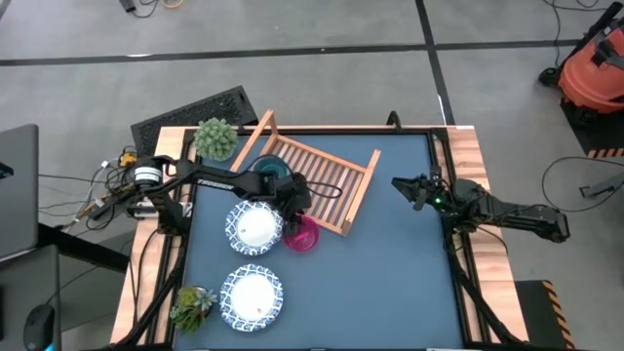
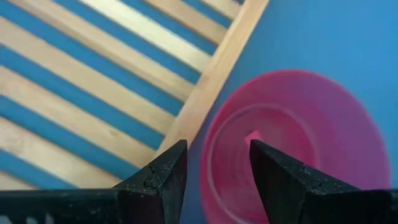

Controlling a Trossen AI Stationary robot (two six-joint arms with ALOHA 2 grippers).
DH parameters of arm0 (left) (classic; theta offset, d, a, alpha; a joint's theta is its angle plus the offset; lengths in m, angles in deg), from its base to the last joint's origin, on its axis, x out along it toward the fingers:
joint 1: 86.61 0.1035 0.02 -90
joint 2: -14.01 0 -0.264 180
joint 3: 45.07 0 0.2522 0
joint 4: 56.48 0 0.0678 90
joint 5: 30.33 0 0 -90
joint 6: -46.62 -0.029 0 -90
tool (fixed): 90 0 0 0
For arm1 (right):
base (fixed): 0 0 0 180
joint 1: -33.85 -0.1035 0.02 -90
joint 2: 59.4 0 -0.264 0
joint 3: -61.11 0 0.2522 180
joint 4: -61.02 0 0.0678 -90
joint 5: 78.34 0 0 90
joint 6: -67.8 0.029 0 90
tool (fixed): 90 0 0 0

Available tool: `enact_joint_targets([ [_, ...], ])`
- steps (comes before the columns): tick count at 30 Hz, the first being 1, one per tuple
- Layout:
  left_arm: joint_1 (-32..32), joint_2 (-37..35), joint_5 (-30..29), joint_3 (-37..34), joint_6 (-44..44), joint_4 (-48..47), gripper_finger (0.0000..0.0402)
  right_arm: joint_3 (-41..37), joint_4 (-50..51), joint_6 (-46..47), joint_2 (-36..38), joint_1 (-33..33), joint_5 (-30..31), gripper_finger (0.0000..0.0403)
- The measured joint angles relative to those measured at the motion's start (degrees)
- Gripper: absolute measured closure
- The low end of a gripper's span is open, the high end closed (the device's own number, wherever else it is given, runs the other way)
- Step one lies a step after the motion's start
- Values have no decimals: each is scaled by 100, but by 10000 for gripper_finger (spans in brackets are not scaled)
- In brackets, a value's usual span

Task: Place and stack bowls onto a shelf
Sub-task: Stack the small red bowl on top of the small blue bowl on the shelf

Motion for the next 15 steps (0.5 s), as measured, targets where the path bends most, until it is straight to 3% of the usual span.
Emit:
enact_joint_targets([
  [5, 48, -2, 91, 0, 49, -33, 280, 0, -2, -2, -1, 0, -2, 232],
  [13, 19, -2, 91, 0, 143, -100, 386, 0, -2, 0, 2, 0, 0, 232],
  [15, 19, -2, 34, 0, 148, -103, 396, 0, -2, 0, 2, 0, 0, 232],
])
